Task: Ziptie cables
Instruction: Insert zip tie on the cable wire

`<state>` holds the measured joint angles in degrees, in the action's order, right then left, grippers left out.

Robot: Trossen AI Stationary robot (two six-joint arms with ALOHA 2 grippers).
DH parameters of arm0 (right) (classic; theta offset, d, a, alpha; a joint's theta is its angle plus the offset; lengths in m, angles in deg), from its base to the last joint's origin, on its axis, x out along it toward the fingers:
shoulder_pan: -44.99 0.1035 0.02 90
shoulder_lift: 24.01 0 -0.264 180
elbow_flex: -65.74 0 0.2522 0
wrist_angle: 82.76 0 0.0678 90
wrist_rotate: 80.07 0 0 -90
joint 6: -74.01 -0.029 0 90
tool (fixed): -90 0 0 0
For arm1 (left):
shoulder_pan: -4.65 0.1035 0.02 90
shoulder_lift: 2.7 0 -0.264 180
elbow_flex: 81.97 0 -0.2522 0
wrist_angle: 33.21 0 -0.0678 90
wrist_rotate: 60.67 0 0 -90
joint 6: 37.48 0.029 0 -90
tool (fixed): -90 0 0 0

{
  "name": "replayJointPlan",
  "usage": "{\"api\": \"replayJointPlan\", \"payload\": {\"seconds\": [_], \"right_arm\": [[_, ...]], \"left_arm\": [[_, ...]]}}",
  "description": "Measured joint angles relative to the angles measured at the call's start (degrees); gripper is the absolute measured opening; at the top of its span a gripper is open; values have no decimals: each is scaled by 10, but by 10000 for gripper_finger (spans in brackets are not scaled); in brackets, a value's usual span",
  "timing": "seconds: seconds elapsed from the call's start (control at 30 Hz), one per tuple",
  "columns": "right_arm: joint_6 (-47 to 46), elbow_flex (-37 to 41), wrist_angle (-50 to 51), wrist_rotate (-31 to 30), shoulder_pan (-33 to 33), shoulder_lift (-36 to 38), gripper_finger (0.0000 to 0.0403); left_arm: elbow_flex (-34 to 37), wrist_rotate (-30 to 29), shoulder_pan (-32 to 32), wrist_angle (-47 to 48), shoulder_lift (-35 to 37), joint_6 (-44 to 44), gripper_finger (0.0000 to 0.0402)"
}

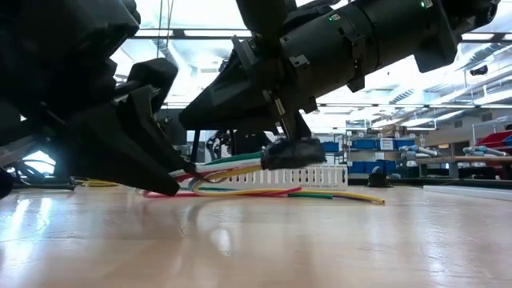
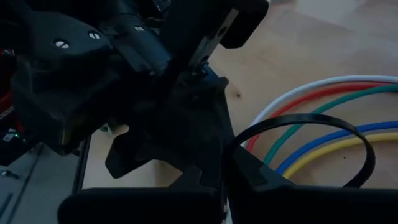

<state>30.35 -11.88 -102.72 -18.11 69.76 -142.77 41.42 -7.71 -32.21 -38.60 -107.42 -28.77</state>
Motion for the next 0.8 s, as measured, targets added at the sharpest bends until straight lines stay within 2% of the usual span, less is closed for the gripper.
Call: {"api": "replayJointPlan", "payload": {"seconds": [0.43,0.8], "right_arm": [[-2,0,-11,22,3,0,0],[14,0,-47,38,3,0,0]], "left_arm": [[0,-24,6,-11,0,30,86],[0,35,49,-30,-18,19,82]]}}
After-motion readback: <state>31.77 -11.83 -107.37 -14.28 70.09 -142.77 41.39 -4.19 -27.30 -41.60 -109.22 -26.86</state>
